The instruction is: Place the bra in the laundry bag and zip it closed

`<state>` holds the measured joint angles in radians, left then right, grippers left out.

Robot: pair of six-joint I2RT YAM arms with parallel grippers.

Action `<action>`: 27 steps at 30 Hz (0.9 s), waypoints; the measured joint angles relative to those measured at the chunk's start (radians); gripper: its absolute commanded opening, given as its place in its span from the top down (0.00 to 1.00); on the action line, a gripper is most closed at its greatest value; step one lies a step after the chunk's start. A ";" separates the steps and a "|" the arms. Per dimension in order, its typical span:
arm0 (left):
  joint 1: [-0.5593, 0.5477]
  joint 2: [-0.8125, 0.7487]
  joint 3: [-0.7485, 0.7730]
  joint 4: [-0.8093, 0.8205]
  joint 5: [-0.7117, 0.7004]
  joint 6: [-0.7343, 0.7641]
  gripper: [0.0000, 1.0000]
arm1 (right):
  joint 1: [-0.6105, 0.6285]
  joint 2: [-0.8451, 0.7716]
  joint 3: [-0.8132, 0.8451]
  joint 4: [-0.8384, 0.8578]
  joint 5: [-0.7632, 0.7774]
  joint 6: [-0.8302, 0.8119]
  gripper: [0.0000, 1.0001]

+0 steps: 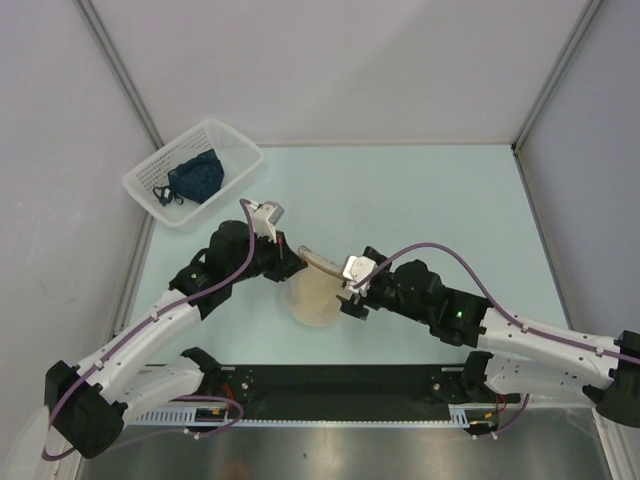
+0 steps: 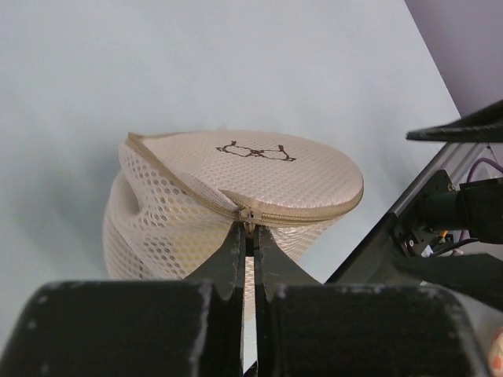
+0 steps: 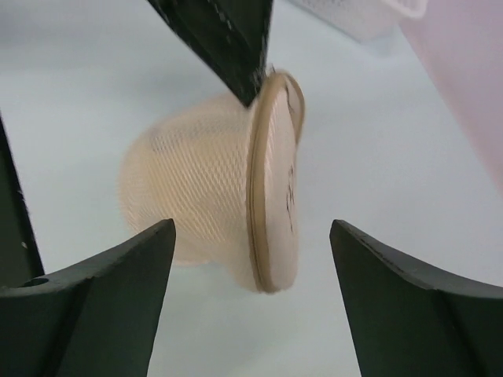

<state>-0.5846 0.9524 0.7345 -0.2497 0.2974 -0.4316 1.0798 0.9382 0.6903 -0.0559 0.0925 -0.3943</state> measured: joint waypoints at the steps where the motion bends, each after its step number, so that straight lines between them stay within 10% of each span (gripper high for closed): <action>1: -0.005 -0.003 0.001 0.000 0.002 0.000 1.00 | 0.025 0.006 0.023 -0.001 -0.003 0.000 0.18; 12: -0.089 -0.018 0.001 0.000 0.002 0.004 1.00 | 0.046 0.283 0.159 0.039 -0.009 -0.003 0.43; 19: -0.108 -0.018 0.001 -0.004 -0.010 0.009 1.00 | 0.045 0.311 0.151 0.051 0.023 0.001 1.00; 27: -0.080 -0.009 0.001 0.003 0.074 0.013 1.00 | 0.005 0.058 -0.080 0.188 0.009 -0.036 0.99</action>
<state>-0.6643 0.9432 0.7353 -0.2462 0.3717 -0.4183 1.0851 0.9966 0.6098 0.1326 0.1017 -0.4305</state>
